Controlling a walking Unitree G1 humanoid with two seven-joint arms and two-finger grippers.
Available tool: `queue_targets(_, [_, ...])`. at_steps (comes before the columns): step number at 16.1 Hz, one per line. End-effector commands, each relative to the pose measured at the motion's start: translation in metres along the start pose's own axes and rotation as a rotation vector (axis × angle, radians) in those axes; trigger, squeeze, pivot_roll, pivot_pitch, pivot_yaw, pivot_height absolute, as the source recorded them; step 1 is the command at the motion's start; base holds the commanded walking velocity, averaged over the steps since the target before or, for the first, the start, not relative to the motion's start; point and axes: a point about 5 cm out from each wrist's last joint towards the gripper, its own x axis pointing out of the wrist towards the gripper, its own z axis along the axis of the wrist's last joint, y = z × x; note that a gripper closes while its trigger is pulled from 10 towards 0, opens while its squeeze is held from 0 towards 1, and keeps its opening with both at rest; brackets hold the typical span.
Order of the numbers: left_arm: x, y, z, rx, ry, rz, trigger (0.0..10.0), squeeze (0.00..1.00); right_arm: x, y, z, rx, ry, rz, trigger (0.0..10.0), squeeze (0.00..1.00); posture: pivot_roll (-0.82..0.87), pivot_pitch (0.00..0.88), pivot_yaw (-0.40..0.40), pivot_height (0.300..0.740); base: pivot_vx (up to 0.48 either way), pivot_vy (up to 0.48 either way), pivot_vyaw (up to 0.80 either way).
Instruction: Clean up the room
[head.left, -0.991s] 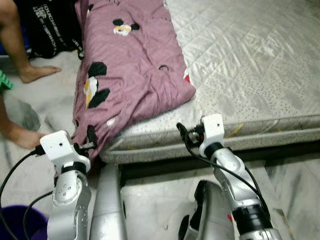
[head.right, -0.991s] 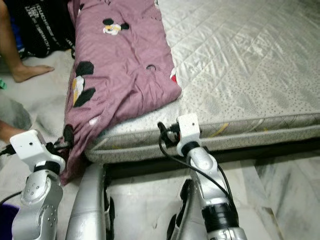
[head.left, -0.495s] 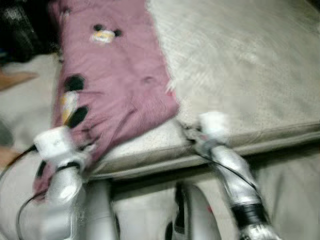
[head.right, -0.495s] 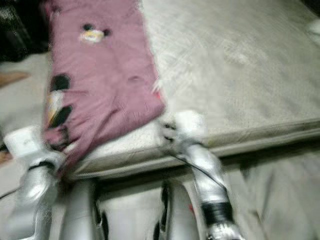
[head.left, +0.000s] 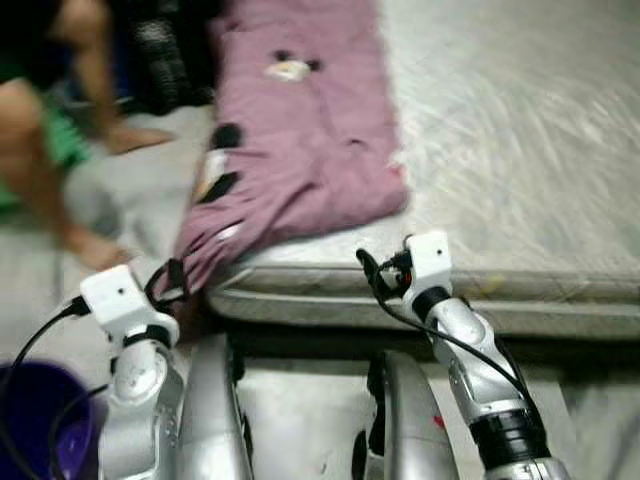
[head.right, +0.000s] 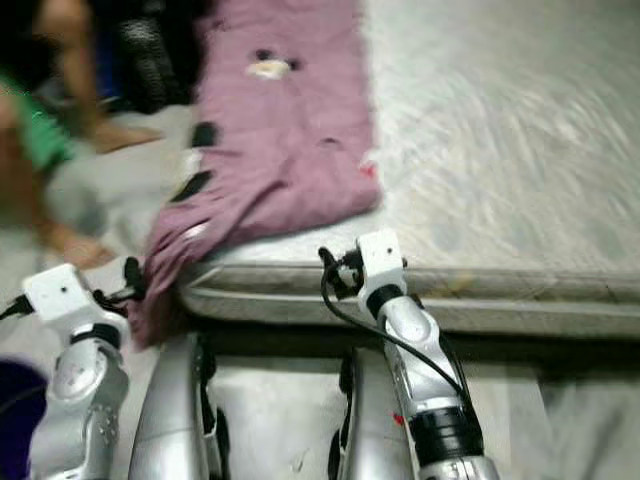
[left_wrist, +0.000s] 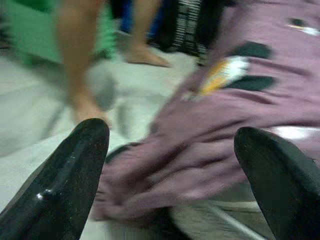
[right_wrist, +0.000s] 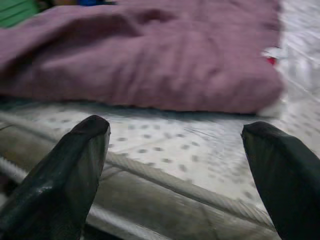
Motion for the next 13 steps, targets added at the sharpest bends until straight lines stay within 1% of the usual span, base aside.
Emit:
queue_targets(1, [0.006,0.006,0.001,0.004,0.002,0.054,10.0,0.0,-0.008,-0.015,-0.005,-0.02,0.035,-0.013,10.0,0.0,0.0,0.158,-0.064,0.526,0.0,0.0,0.0])
queue_targets(2, [0.008,0.008,0.001,0.0,0.005,0.063,10.0,0.0,-0.013,-0.024,-0.009,-0.026,0.053,-0.026,10.0,0.0,-0.01,0.161,-0.065,0.526,0.0,0.0,0.0])
queue_targets(3, [0.009,0.008,0.001,-0.004,0.006,0.063,10.0,0.0,-0.014,-0.027,-0.011,-0.026,0.061,-0.031,10.0,0.0,-0.01,0.161,-0.065,0.526,0.0,0.0,0.0])
queue_targets(4, [0.01,0.007,0.001,-0.016,0.003,0.057,10.0,0.0,-0.02,-0.036,-0.015,-0.041,0.079,-0.053,10.0,0.0,-0.02,0.166,-0.064,0.526,0.0,0.0,0.0])
queue_targets(5, [0.011,0.005,0.002,-0.027,-0.003,0.049,10.0,0.0,-0.023,-0.039,-0.016,-0.042,0.081,-0.058,10.0,0.0,-0.02,0.167,-0.064,0.526,0.0,0.0,0.0])
queue_targets(6, [0.011,0.002,0.004,-0.036,-0.012,0.039,10.0,0.0,-0.024,-0.038,-0.017,-0.042,0.082,-0.059,10.0,0.0,-0.03,0.168,-0.063,0.526,0.0,0.0,0.0])
queue_targets(7, [0.014,0.001,0.005,-0.039,-0.018,0.051,10.0,0.0,-0.025,-0.036,-0.017,-0.044,0.078,-0.05,10.0,0.0,-0.03,0.171,-0.062,0.526,0.0,0.0,0.0])
queue_targets(9, [0.017,0.008,0.01,-0.036,-0.049,0.114,10.0,0.0,-0.029,-0.037,-0.016,-0.042,0.071,-0.041,10.0,0.0,-0.04,0.178,-0.065,0.526,0.0,0.0,0.0])
queue_targets(11, [0.019,0.019,0.019,-0.045,-0.102,0.184,10.0,0.0,-0.041,-0.052,-0.017,-0.064,0.094,-0.065,10.0,0.0,-0.07,0.202,-0.074,0.526,0.0,0.0,0.0])
queue_targets(12, [0.021,0.025,0.024,-0.056,-0.125,0.2,10.0,0.0,-0.051,-0.066,-0.019,-0.079,0.117,-0.1,10.0,0.0,-0.08,0.214,-0.08,0.526,0.0,0.0,0.0])
queue_targets(13, [0.023,0.026,0.024,-0.058,-0.123,0.199,10.0,0.0,-0.055,-0.072,-0.021,-0.087,0.135,-0.117,10.0,0.0,-0.08,0.218,-0.083,0.526,0.0,0.0,0.0])
